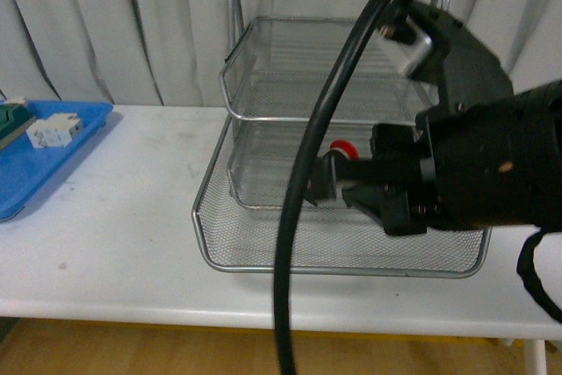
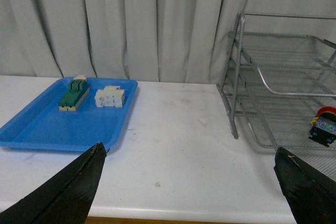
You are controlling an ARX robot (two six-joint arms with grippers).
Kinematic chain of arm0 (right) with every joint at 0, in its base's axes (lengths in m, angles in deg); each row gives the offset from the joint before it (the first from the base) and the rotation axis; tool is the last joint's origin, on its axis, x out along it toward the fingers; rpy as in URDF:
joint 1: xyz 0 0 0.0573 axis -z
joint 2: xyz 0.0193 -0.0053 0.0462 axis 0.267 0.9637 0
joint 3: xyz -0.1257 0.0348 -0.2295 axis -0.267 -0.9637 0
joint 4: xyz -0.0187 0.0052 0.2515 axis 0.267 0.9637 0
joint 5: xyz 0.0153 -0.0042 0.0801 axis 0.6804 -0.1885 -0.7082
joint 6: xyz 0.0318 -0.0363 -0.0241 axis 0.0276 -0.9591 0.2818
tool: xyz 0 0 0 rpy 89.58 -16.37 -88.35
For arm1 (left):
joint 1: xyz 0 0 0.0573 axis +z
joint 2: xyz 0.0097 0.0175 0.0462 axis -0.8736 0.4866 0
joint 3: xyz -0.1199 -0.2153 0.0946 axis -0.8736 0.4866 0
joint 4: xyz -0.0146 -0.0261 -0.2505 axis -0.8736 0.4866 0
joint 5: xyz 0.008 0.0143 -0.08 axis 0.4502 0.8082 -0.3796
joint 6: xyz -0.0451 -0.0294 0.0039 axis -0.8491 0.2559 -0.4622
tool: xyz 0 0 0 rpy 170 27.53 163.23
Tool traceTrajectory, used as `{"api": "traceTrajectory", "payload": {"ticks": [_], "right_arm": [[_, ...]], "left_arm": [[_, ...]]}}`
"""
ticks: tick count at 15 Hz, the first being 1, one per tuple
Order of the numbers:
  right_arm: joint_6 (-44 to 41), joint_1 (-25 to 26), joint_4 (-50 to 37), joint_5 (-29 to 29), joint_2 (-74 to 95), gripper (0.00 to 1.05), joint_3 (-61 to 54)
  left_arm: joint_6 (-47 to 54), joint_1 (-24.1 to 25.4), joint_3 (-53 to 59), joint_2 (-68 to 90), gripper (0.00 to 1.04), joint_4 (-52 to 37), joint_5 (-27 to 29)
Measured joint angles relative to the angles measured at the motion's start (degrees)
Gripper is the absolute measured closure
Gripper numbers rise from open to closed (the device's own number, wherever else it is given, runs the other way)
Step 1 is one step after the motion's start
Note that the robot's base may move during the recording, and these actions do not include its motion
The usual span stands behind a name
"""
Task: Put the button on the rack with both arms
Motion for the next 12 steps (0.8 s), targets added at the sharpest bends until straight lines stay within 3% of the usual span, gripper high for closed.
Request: {"api": "traceTrajectory", "payload": {"ticks": [5, 12], "right_arm": [[-2.1, -5.2, -2.3, 1.4, 3.0, 1.03, -8.1], [-3.6, -2.1, -1.2, 6.2, 11.7, 1.03, -0.9]], "left_arm": [[0.0, 0.0, 0.0, 0.0, 0.07, 0.0, 0.0], [0.0, 0.0, 0.0, 0.0, 0.07, 0.0, 0.0]]}}
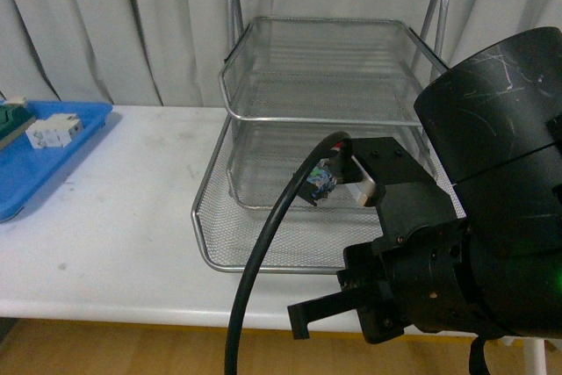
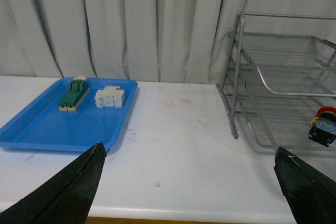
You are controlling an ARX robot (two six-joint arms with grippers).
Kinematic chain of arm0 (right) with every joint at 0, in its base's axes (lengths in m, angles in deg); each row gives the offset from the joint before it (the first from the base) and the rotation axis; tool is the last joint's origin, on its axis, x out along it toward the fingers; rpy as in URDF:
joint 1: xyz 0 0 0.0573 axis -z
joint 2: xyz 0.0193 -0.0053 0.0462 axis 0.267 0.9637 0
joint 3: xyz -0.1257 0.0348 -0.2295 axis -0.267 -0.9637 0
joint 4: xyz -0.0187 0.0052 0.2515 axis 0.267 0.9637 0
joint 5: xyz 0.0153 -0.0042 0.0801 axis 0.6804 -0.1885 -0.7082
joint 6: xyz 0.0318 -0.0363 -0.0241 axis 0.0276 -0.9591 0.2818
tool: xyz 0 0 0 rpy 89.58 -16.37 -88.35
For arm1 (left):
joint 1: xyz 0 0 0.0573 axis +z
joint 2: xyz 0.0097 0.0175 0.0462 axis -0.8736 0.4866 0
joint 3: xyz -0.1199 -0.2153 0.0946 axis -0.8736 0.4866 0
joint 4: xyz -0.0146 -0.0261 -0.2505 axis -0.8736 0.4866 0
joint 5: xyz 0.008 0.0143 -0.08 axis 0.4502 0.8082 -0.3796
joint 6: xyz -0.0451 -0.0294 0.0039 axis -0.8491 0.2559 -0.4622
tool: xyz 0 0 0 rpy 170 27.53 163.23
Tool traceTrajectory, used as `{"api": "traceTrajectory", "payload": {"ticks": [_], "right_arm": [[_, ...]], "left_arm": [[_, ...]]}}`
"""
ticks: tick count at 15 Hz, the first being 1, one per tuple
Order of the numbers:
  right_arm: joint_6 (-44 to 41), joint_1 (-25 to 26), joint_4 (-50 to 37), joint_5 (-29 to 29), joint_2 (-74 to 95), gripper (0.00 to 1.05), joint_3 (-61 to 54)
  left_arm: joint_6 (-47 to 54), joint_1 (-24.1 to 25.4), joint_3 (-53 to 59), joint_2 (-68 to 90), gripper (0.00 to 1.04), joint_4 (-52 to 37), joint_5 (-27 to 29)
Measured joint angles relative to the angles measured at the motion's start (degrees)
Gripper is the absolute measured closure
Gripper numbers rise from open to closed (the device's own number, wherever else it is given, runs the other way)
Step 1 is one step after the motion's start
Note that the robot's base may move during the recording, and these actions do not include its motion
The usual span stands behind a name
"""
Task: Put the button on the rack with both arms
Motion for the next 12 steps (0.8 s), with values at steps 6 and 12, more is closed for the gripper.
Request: {"api": "traceTrajectory", "payload": {"ticks": [6, 12], "right_arm": [[-3.2, 2.3, 1.6, 1.4, 2.9, 1.03, 3.6], [-5.5, 4.3, 2.2, 2.9, 6.3, 1.03, 9.8]], "left_arm": [[0.0, 0.0, 0.0, 0.0, 0.07, 0.0, 0.0], [0.0, 0.0, 0.0, 0.0, 0.07, 0.0, 0.0]]}}
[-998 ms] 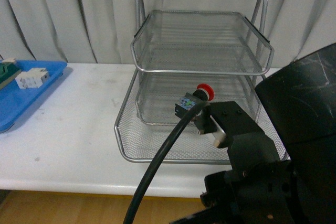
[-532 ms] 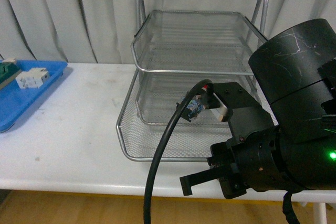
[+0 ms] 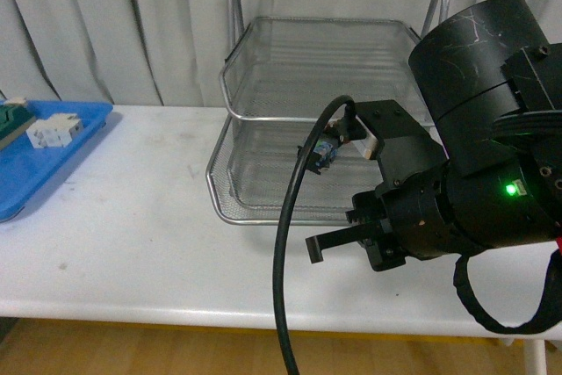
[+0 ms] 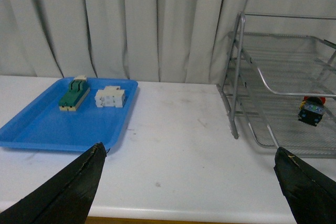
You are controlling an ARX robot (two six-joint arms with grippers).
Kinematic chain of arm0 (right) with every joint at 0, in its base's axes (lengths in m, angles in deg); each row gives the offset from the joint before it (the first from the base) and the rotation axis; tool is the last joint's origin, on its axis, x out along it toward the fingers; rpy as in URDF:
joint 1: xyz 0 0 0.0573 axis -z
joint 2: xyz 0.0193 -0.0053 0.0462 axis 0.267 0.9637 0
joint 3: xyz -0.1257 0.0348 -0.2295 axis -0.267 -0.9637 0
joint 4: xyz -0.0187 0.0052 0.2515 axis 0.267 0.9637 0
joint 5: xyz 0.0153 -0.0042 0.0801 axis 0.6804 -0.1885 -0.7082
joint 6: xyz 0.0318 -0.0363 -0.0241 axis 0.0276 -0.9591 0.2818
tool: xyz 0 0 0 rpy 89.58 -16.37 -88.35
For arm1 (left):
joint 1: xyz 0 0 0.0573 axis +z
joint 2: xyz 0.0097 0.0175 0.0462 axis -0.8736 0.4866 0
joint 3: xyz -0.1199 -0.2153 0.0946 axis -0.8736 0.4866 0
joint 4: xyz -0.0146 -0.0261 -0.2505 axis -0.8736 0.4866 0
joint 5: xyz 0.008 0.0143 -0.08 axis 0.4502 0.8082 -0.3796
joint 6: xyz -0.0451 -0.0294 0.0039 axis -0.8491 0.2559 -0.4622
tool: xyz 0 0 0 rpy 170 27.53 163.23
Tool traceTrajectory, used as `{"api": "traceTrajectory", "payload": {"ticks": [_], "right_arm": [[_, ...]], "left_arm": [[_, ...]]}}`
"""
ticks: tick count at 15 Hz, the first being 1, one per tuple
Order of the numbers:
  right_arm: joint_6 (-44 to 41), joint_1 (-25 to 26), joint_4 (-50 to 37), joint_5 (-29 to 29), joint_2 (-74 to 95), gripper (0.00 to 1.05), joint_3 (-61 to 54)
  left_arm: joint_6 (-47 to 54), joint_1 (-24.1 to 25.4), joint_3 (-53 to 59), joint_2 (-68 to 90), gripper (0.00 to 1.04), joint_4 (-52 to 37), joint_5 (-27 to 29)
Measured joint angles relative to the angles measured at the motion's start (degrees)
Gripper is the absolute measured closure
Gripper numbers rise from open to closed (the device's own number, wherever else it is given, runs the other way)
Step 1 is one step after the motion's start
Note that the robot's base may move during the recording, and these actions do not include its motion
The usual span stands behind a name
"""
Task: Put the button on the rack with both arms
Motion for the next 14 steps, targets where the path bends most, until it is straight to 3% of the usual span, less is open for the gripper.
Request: {"api": "traceTrajectory", "payload": {"ticks": [14], "right_arm": [[-5.6, 8.2, -0.4, 3.8, 6.6, 1.03, 10.1]], "left_arm": [[0.0, 0.0, 0.0, 0.0, 0.07, 0.0, 0.0]]}}
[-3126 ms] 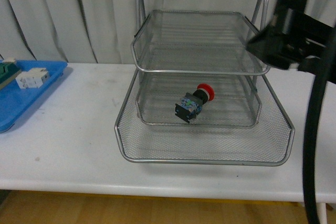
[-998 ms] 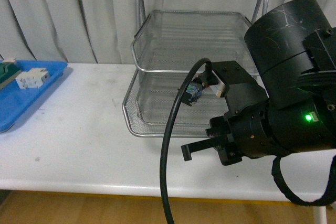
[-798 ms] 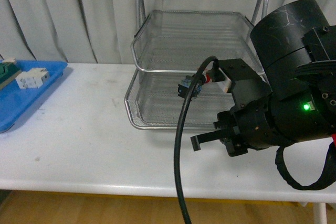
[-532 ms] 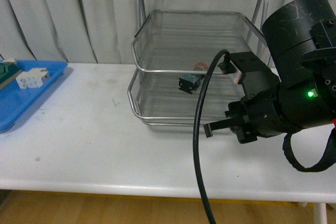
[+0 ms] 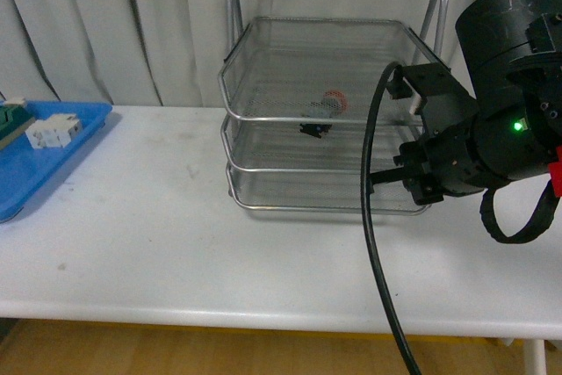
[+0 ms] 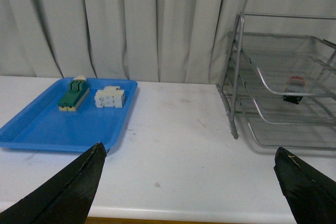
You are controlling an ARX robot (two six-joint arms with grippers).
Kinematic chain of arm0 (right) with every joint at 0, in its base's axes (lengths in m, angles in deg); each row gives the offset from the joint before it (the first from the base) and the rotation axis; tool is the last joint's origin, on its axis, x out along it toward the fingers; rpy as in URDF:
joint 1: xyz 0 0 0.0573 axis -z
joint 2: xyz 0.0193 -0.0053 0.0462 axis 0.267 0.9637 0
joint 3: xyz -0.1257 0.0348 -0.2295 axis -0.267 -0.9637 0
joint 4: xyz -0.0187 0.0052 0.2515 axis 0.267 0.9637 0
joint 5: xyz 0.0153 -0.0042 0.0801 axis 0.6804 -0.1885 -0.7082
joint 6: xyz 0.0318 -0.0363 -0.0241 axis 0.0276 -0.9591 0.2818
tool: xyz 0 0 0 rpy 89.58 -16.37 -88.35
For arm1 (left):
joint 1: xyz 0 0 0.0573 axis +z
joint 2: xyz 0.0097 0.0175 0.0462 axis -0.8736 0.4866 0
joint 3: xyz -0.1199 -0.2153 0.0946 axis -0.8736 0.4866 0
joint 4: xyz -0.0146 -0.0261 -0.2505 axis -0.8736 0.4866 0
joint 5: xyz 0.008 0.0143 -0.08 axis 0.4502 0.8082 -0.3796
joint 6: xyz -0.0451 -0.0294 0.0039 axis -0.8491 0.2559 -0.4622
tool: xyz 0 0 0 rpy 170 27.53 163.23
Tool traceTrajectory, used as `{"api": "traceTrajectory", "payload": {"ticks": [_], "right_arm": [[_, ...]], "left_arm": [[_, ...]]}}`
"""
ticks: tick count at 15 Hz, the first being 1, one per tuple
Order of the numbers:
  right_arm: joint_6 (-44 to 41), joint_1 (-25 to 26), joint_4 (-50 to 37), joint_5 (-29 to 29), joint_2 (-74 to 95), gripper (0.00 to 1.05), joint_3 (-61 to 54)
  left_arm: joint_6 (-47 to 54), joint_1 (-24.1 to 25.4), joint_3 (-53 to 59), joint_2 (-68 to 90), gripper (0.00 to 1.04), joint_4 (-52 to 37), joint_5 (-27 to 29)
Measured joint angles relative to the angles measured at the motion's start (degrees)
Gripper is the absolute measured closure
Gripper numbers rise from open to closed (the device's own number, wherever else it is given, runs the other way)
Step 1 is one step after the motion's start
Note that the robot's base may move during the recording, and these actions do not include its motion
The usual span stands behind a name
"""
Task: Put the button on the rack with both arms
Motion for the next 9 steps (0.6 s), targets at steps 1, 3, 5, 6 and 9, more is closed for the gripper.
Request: {"api": "traceTrajectory", "payload": {"ticks": [1, 3, 5, 6, 9], "right_arm": [[0.0, 0.3, 0.0, 0.0, 0.1, 1.03, 0.4], [0.0, 0.3, 0.4, 0.1, 1.4, 1.03, 1.8], [-0.8, 0.3, 1.0, 0.6, 2.4, 1.03, 3.2], [-0.9, 0.5, 1.3, 1.0, 2.9, 1.03, 3.8], [-1.3, 1.4, 1.6, 1.7, 3.1, 1.03, 4.2]], "left_arm": [[0.0, 0.0, 0.0, 0.0, 0.07, 0.0, 0.0], [0.0, 0.0, 0.0, 0.0, 0.07, 0.0, 0.0], [0.0, 0.0, 0.0, 0.0, 0.07, 0.0, 0.0], [0.0, 0.0, 0.0, 0.0, 0.07, 0.0, 0.0], [0.0, 0.0, 0.0, 0.0, 0.07, 0.0, 0.0]]}}
